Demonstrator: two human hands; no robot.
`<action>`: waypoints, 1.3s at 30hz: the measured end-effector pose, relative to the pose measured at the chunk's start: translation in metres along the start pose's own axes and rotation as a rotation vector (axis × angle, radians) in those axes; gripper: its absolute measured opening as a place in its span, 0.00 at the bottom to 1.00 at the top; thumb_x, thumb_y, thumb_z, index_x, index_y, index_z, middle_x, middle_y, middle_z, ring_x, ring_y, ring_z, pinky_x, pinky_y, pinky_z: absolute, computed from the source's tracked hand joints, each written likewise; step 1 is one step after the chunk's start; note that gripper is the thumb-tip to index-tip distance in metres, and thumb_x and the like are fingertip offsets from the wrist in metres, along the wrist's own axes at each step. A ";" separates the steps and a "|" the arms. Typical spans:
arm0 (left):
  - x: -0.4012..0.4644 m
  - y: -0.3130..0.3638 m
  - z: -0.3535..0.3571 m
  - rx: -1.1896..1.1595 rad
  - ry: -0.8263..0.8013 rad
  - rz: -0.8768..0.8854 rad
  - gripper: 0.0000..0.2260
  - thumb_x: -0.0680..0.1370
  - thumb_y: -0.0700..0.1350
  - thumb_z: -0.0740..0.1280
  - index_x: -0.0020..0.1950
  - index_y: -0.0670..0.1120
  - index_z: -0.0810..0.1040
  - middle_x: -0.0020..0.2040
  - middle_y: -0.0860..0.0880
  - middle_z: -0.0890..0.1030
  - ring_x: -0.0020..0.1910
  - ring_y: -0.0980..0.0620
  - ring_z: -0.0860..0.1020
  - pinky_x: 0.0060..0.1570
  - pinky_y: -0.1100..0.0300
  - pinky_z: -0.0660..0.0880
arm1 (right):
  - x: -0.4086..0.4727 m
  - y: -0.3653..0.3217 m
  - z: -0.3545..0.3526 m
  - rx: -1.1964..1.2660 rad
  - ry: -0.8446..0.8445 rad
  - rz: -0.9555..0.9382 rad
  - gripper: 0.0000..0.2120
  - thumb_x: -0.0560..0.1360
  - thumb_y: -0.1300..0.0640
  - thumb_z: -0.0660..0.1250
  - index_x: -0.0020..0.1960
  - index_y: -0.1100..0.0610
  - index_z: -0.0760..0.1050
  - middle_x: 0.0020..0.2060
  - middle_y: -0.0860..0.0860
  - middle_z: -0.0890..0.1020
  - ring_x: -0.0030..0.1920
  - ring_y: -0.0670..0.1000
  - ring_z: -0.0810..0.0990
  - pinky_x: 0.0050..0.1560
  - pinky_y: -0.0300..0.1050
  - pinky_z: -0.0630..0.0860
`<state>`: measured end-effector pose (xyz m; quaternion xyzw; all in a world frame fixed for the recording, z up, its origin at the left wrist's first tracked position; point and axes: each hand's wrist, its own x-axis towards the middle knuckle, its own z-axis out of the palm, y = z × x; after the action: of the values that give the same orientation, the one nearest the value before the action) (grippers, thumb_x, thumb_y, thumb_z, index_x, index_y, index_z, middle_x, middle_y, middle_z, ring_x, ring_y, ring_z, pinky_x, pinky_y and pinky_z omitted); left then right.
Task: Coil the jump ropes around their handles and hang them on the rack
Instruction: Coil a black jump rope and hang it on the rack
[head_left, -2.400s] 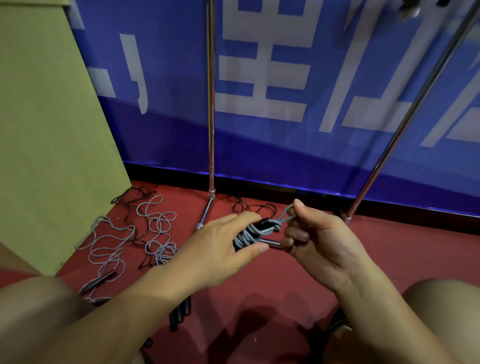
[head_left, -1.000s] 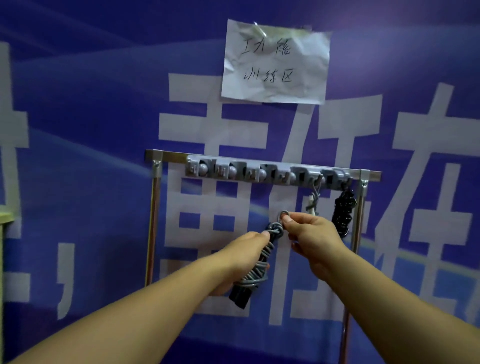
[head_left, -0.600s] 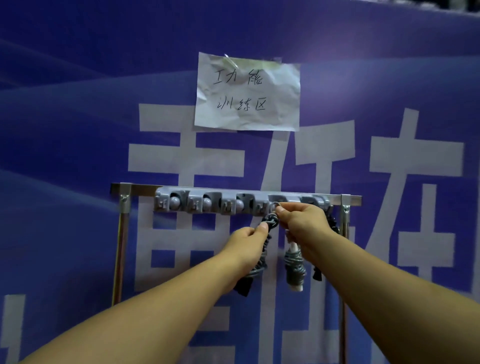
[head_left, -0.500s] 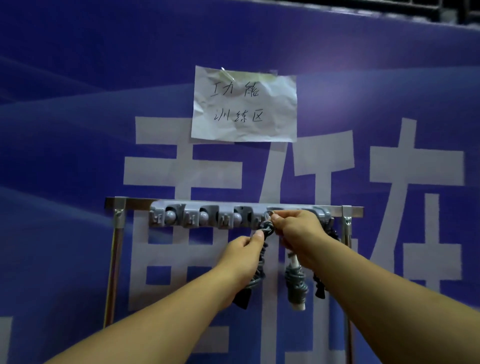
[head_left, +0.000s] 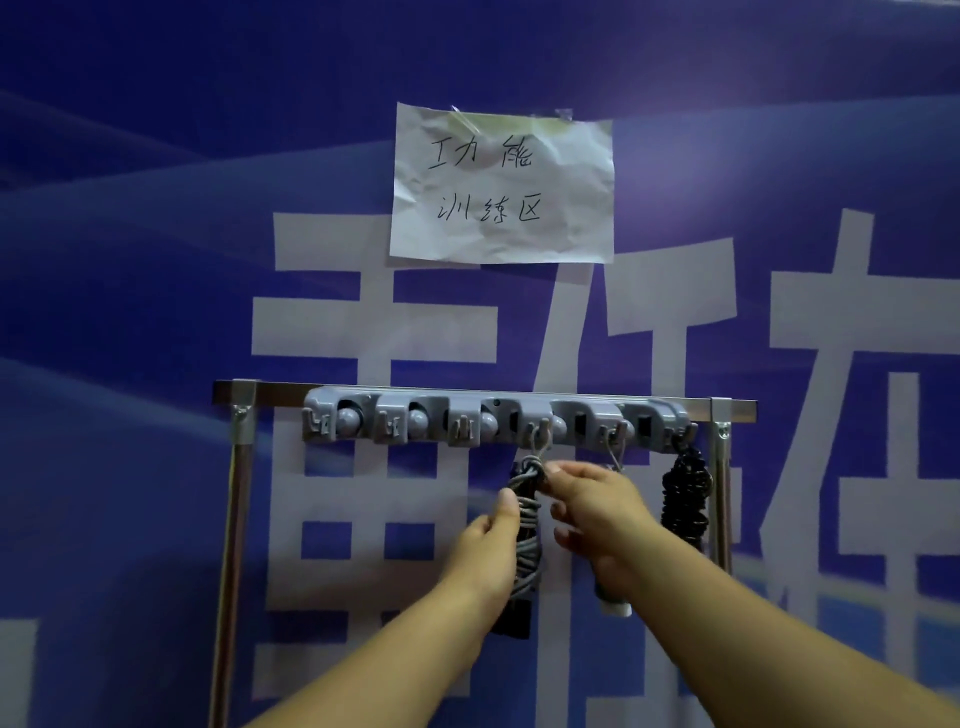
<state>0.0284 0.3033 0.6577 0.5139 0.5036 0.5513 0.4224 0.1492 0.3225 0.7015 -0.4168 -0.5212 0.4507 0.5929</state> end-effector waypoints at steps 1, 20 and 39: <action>-0.003 -0.003 -0.002 -0.051 -0.004 -0.044 0.24 0.80 0.67 0.54 0.60 0.51 0.78 0.55 0.46 0.83 0.56 0.46 0.81 0.62 0.45 0.76 | -0.005 0.006 -0.002 0.028 0.002 0.033 0.03 0.79 0.59 0.67 0.51 0.57 0.79 0.41 0.52 0.83 0.32 0.47 0.72 0.30 0.40 0.70; -0.227 -0.251 -0.161 0.210 0.152 -0.634 0.27 0.82 0.65 0.47 0.56 0.48 0.77 0.49 0.43 0.84 0.42 0.45 0.83 0.45 0.56 0.74 | -0.254 0.243 0.047 -0.212 -0.332 0.541 0.09 0.79 0.52 0.67 0.47 0.58 0.80 0.37 0.52 0.79 0.31 0.48 0.70 0.31 0.40 0.66; -0.359 -0.498 -0.204 0.242 0.262 -0.987 0.09 0.82 0.57 0.62 0.52 0.53 0.72 0.43 0.50 0.82 0.38 0.51 0.79 0.41 0.59 0.73 | -0.408 0.493 0.070 -0.177 -0.276 0.987 0.12 0.75 0.50 0.73 0.40 0.56 0.74 0.24 0.48 0.70 0.20 0.45 0.62 0.20 0.34 0.58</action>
<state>-0.1591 -0.0063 0.1220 0.1873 0.7944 0.2844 0.5030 0.0098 0.0502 0.1346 -0.5984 -0.3720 0.6815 0.1978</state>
